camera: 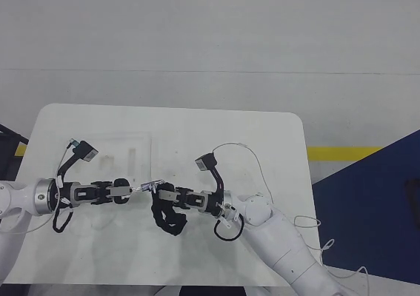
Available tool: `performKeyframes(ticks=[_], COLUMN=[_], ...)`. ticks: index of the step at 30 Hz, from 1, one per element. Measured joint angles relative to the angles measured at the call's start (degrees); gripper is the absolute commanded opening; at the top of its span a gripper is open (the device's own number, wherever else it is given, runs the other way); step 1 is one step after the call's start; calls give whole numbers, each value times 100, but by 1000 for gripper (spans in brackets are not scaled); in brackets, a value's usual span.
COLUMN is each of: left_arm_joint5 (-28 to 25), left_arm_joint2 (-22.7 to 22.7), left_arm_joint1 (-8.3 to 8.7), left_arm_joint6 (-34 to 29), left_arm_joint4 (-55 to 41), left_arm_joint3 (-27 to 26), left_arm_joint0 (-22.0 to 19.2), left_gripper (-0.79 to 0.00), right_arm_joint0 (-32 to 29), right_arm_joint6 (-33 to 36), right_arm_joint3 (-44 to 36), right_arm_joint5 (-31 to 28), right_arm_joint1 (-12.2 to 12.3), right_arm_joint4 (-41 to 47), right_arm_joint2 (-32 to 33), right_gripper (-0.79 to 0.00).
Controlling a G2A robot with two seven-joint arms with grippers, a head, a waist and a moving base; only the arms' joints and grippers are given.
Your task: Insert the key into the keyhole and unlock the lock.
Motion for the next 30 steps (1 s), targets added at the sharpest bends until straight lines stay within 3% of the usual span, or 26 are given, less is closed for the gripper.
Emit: performKeyframes(ticks=[18,30], left_arm_joint5=[-21,-1378], left_arm_joint2=[13,-183], left_arm_joint1=[-6,-41], left_arm_joint6=[85,545], left_arm_joint4=[29,412], left_arm_joint3=[-54,-358], left_arm_joint0=[30,499], left_gripper=[-785,-785], right_arm_joint0=[-188,-250], right_arm_joint6=[-255,-387], right_arm_joint3=[-360,-457], right_arm_joint5=[205,328], right_arm_joint1=[58,85], right_arm_joint4=[-230,-254], right_arm_joint2=[85,81], right_gripper=[-785,-785])
